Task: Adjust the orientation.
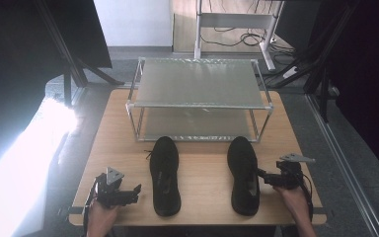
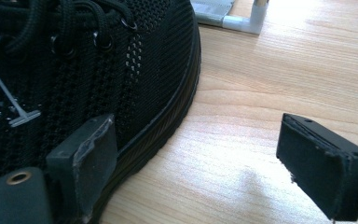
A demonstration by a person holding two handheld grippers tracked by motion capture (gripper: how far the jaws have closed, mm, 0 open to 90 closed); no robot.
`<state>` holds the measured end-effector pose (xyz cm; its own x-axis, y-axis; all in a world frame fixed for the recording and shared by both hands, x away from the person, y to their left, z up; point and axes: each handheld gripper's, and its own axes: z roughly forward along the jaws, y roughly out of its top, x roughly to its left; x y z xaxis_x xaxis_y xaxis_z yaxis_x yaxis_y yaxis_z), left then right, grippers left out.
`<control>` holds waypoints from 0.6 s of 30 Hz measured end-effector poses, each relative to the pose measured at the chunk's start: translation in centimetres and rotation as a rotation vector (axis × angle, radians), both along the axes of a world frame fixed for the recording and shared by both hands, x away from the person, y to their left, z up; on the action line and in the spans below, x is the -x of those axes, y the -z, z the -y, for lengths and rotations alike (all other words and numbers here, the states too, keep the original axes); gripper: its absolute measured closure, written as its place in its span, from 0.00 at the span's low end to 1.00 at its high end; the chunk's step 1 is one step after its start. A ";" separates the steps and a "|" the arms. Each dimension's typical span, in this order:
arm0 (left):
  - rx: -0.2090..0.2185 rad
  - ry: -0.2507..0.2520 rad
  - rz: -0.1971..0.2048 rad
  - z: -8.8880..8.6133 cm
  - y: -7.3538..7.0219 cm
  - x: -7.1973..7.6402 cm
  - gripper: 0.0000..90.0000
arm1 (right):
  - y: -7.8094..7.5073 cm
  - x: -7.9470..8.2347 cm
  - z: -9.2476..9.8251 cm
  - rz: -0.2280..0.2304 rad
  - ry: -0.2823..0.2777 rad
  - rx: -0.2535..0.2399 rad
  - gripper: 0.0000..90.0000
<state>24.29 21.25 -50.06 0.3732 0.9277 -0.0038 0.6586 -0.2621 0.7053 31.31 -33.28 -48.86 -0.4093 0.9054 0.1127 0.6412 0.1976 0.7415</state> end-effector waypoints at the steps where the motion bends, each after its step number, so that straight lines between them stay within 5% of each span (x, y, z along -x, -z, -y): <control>1: -0.002 0.002 -0.005 0.0 0.0 0.0 0.00 | 0.0 0.0 0.0 0.000 0.000 -0.010 0.14; 15: -0.007 -0.008 -0.018 0.1 -0.3 0.0 0.00 | 0.0 0.8 1.4 0.004 -0.017 -0.076 0.11; 18: 0.021 -0.011 -0.017 0.1 -0.6 0.2 0.00 | -0.3 1.3 1.7 0.006 -0.019 -0.106 0.11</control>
<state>24.12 21.12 -49.43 0.3629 0.9313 -0.0301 0.6734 -0.2398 0.6993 30.03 -34.96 -48.61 -0.4274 0.8805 0.2053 0.6336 0.1297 0.7627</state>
